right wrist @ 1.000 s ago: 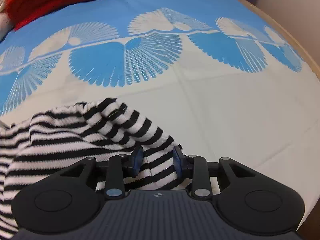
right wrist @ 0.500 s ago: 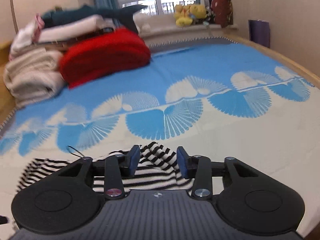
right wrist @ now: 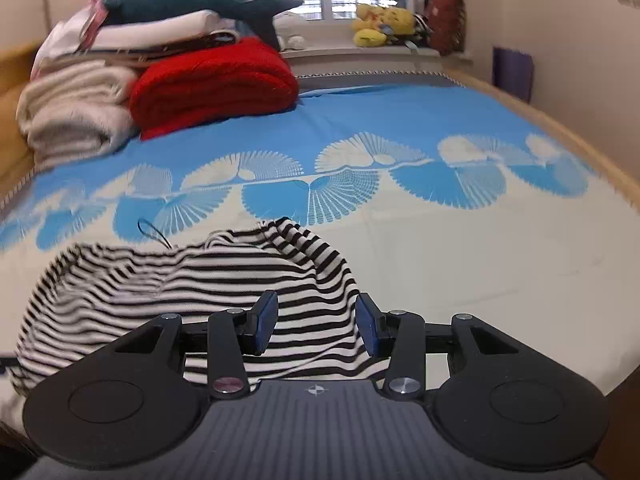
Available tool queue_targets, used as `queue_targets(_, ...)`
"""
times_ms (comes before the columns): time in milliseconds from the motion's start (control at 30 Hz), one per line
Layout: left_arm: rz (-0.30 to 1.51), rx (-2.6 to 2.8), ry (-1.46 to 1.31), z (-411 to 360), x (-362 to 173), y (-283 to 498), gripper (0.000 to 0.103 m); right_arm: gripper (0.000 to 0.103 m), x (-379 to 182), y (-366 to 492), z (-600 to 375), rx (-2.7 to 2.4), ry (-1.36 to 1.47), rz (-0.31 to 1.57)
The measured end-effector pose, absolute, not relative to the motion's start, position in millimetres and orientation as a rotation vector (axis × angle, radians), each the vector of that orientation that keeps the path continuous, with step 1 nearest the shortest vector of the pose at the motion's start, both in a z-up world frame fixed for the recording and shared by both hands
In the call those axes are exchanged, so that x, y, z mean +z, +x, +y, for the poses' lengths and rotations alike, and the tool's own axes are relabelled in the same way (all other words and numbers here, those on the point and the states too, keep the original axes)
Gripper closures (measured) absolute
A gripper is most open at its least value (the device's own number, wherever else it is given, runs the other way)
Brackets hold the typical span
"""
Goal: Fold small clothes
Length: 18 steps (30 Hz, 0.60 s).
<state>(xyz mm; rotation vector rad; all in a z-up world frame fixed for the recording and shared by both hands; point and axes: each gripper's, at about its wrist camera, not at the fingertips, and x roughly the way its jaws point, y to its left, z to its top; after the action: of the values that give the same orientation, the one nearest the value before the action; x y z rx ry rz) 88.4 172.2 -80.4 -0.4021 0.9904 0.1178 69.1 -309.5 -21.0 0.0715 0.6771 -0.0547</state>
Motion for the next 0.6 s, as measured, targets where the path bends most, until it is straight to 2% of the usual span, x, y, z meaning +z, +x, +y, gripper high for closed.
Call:
queue_targets(100, 0.997, 0.109, -0.473, 176, -81, 86, 0.047, 0.059, -25, 67, -305, -0.065, 0.015, 0.698)
queue_targets(333, 1.072, 0.082, -0.785, 194, -106, 82, 0.034, 0.058, -24, 68, -306, -0.087, 0.016, 0.715)
queue_targets(600, 1.094, 0.172, -0.979, 210, -140, 87, 0.034, 0.058, -25, 73, -301, -0.079, 0.015, 0.722)
